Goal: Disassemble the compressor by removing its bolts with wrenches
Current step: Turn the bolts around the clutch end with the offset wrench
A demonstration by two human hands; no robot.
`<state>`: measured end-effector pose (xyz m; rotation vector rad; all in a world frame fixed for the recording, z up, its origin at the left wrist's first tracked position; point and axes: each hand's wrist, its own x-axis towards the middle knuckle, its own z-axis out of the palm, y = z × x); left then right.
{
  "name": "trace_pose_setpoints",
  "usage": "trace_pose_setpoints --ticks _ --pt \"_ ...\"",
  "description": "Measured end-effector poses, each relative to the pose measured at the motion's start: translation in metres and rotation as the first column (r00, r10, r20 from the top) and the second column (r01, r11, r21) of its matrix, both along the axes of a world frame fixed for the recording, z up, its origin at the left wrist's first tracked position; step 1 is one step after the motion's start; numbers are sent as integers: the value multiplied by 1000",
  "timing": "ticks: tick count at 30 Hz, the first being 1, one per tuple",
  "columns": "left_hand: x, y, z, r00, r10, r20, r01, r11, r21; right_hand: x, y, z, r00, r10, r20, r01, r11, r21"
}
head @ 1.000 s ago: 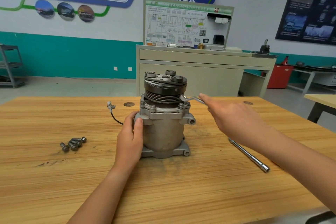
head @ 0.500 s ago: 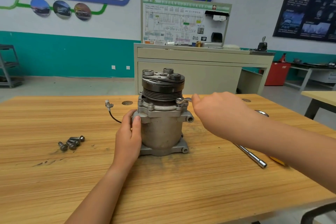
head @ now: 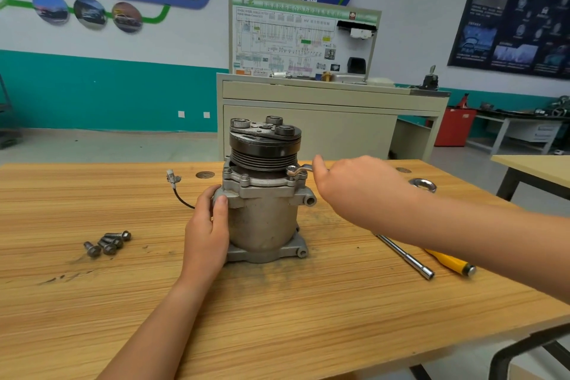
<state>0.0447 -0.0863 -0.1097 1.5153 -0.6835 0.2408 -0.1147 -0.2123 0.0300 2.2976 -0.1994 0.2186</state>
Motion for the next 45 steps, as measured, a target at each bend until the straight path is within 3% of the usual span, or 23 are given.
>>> trace_pose_setpoints --ticks 4,11,17,31,35,38,41,45 --pt "-1 -1 1 1000 -5 1 5 1000 0 3 3 17 998 -51 -44 52 998 28" --pt "-2 0 1 1000 6 9 -6 1000 -12 7 3 19 998 2 -62 -5 999 -34" --pt "-2 -1 1 1000 2 11 -2 1000 -8 5 -23 12 999 20 43 -26 991 133" --pt "-1 -2 0 999 30 13 -30 1000 7 18 -58 10 990 143 -8 -142 987 70" --pt "-2 -2 0 1000 31 -3 -31 1000 6 39 -73 -7 943 257 210 -290 946 145" --pt "-2 -2 -1 1000 21 -20 -21 1000 2 59 -70 -31 802 325 501 -438 891 122" --pt "-4 -1 0 999 23 -26 -23 1000 3 69 -65 -39 727 334 600 -478 873 92" --pt "-4 -1 0 999 26 -32 -26 1000 -4 48 -54 -36 643 174 746 -555 777 298"
